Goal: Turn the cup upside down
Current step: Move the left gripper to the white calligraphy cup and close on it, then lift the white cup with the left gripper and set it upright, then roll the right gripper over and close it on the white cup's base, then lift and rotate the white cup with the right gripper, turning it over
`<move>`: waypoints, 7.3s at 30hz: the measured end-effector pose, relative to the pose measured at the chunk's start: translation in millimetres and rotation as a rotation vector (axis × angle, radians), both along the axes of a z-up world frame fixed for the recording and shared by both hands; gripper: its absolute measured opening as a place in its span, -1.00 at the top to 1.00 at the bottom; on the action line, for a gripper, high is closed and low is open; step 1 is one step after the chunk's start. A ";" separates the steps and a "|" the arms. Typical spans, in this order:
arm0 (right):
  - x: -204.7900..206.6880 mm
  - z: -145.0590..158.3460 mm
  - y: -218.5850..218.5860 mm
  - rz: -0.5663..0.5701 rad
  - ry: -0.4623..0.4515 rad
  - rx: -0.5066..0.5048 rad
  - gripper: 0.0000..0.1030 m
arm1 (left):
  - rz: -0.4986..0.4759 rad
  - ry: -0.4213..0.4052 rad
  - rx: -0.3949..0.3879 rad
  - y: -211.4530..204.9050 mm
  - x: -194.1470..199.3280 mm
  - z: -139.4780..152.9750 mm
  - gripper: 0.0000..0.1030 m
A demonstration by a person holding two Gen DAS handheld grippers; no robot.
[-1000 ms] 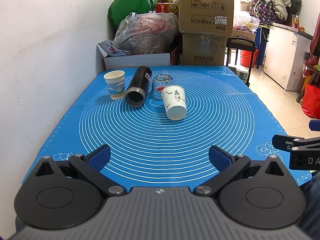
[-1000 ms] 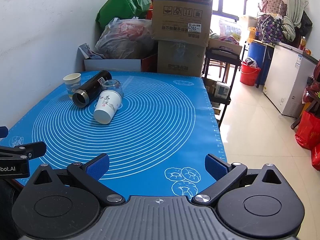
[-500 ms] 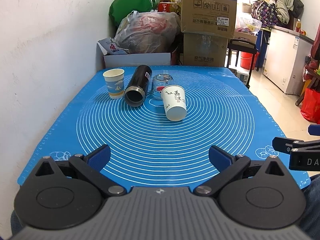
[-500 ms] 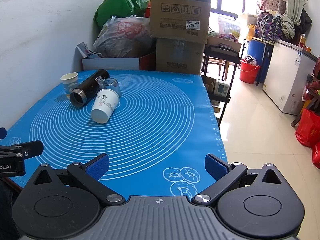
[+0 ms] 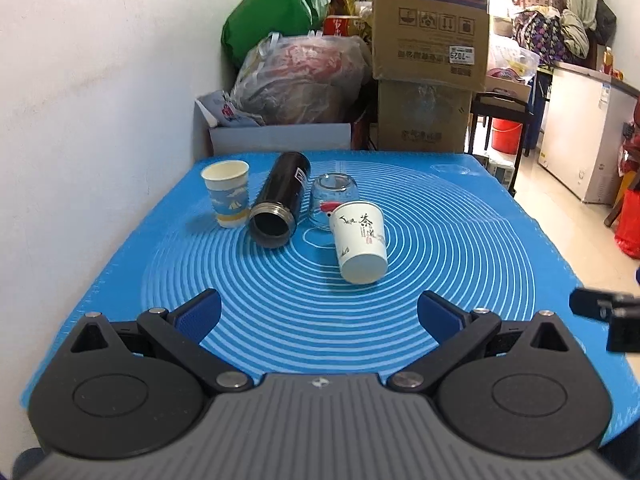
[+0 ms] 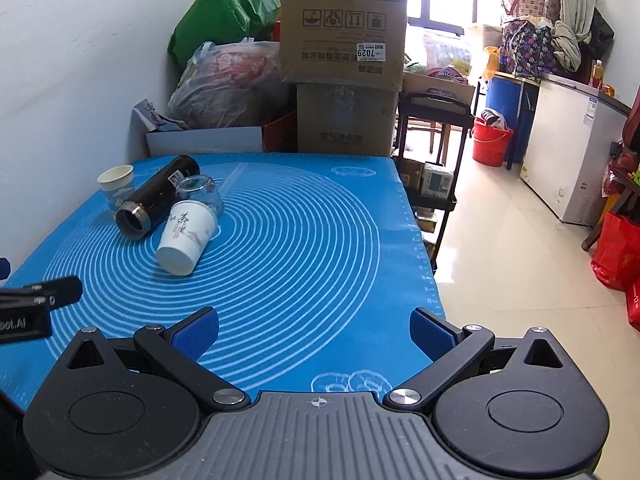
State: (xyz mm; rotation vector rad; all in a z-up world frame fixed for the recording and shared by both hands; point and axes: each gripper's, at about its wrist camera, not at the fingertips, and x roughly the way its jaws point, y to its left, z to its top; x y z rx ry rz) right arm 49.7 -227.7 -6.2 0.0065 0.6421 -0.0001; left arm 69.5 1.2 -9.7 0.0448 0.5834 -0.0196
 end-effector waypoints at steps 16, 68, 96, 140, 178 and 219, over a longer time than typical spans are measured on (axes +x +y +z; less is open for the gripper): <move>61.2 -39.0 -9.6 -0.044 0.081 -0.008 -1.00 | 0.023 0.101 0.002 -22.5 139.4 -48.7 -1.00; 15.7 -34.8 27.2 0.052 0.100 -0.006 -1.00 | -0.025 0.242 0.054 7.2 42.4 -83.9 -0.14; 12.5 -29.1 37.6 0.070 0.105 -0.044 -1.00 | -0.043 0.141 0.005 15.8 15.2 -39.5 -0.67; -0.5 -82.3 223.0 0.881 -0.041 -1.932 -1.00 | 0.315 -0.002 -0.018 136.1 -16.2 -51.3 -0.91; 10.1 -186.6 222.4 1.768 -0.153 -2.643 -0.41 | 0.334 0.059 -0.111 167.9 -3.5 -90.6 -0.91; 62.4 -21.6 185.7 0.723 -0.016 -0.927 -0.01 | 0.222 -0.040 -0.049 114.7 -10.0 -51.0 -0.90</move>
